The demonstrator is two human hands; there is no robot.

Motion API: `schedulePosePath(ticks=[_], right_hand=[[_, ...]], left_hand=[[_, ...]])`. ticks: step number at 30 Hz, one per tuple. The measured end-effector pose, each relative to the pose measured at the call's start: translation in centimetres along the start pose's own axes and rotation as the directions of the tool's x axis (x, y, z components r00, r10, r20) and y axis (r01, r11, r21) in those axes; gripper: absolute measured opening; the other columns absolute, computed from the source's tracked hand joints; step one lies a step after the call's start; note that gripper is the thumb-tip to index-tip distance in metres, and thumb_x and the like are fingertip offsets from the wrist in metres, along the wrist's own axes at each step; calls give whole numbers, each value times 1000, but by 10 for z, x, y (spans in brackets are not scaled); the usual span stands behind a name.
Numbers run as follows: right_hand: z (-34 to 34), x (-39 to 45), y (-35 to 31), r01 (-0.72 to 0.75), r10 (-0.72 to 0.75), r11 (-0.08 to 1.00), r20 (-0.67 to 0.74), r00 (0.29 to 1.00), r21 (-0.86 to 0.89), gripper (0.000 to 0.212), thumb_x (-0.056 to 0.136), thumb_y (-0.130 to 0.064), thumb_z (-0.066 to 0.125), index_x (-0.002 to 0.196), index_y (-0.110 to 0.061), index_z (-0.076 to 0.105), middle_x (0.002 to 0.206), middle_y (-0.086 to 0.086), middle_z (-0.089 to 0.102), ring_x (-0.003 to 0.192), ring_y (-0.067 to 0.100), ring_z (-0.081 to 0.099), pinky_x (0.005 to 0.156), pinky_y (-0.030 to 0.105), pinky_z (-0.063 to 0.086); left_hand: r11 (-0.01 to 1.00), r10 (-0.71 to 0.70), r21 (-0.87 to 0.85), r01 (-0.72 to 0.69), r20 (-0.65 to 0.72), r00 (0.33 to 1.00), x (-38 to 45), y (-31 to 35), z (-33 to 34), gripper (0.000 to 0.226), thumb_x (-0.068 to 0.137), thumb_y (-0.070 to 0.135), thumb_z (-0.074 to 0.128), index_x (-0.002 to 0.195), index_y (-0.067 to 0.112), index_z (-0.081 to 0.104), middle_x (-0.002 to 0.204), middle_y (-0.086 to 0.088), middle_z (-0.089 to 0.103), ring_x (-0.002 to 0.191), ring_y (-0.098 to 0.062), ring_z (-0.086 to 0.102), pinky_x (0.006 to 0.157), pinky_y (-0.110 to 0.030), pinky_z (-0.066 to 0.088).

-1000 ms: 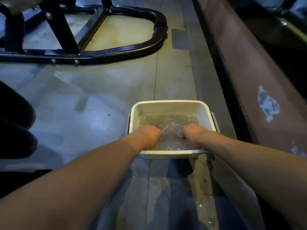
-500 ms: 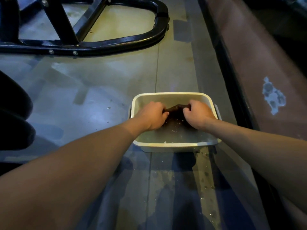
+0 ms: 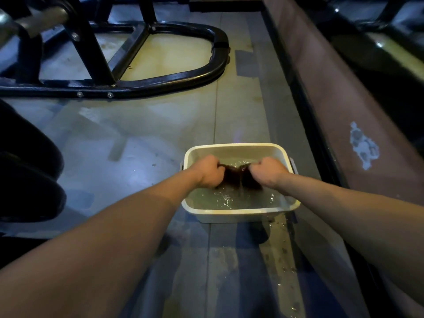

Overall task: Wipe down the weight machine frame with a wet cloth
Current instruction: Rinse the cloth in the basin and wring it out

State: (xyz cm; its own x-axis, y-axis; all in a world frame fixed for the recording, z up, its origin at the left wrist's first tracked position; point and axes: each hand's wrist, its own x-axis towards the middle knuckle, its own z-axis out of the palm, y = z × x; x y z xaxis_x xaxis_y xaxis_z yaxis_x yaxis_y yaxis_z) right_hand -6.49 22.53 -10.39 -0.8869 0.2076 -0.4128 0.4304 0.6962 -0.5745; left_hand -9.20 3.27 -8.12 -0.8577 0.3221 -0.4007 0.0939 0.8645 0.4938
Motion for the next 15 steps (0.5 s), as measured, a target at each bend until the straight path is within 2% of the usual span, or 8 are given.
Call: schedulePosePath(ticks=[2,5,7,9,10,12,13,15], right_hand=[[-11,-5,-11,-54,85,931,-69,994,360,22,93,-23,52,89,-8,68,87,10,68,79,26,65,76,39,59],[-17,-17,-30,-61,138,797,-83,987,600,21,91,-24,56,91,-11,72,90,8,72,81,25,68,74,35,59],[-12,-32,-44,-41,106,756,-60,993,653,19,91,-26,59,88,-11,72,85,7,70,80,25,64,72,37,54],[-6,-45,-53,8,29,783,-50,998,622,21,88,-30,66,86,-11,74,83,7,71,81,27,64,76,42,54],[-6,-53,-56,31,-17,795,-29,999,606,24,87,-33,69,90,-10,76,85,6,74,84,27,67,81,43,56],[-14,-61,-57,34,-95,777,63,993,629,28,90,-33,68,102,-9,76,88,3,75,88,23,67,87,38,56],[-21,-63,-56,5,-118,750,126,985,661,28,93,-29,63,107,-8,75,89,3,74,89,20,66,89,35,55],[-33,-67,-55,-48,-150,718,221,964,694,29,97,-18,54,114,-7,74,93,5,75,94,19,68,90,34,54]], left_hand=[[978,-54,-206,38,-72,996,-3,2,-10,28,107,22,48,107,2,68,92,-14,67,87,-29,64,80,-35,57],[851,-122,-520,80,-46,991,-15,13,-20,22,105,8,47,101,2,68,86,-14,66,77,-27,67,75,-40,65],[743,-132,-663,89,-16,991,-26,26,-22,25,102,-1,46,89,3,67,75,-12,68,70,-23,69,73,-39,65],[632,-143,-769,92,1,990,-34,37,-21,22,103,3,50,87,3,66,69,-10,71,67,-22,72,74,-40,65],[584,-158,-806,96,3,987,-37,40,-21,20,103,13,56,91,2,67,73,-12,73,70,-24,74,75,-42,65],[528,-200,-841,118,12,980,-42,39,-21,38,99,40,67,103,3,71,90,-15,77,80,-26,77,74,-42,65],[516,-221,-847,131,16,975,-42,36,-20,44,95,47,69,106,4,72,94,-15,78,83,-25,78,71,-39,66],[507,-253,-851,139,8,967,-47,34,-22,35,97,37,71,109,5,71,97,-14,76,87,-26,77,68,-36,65]])
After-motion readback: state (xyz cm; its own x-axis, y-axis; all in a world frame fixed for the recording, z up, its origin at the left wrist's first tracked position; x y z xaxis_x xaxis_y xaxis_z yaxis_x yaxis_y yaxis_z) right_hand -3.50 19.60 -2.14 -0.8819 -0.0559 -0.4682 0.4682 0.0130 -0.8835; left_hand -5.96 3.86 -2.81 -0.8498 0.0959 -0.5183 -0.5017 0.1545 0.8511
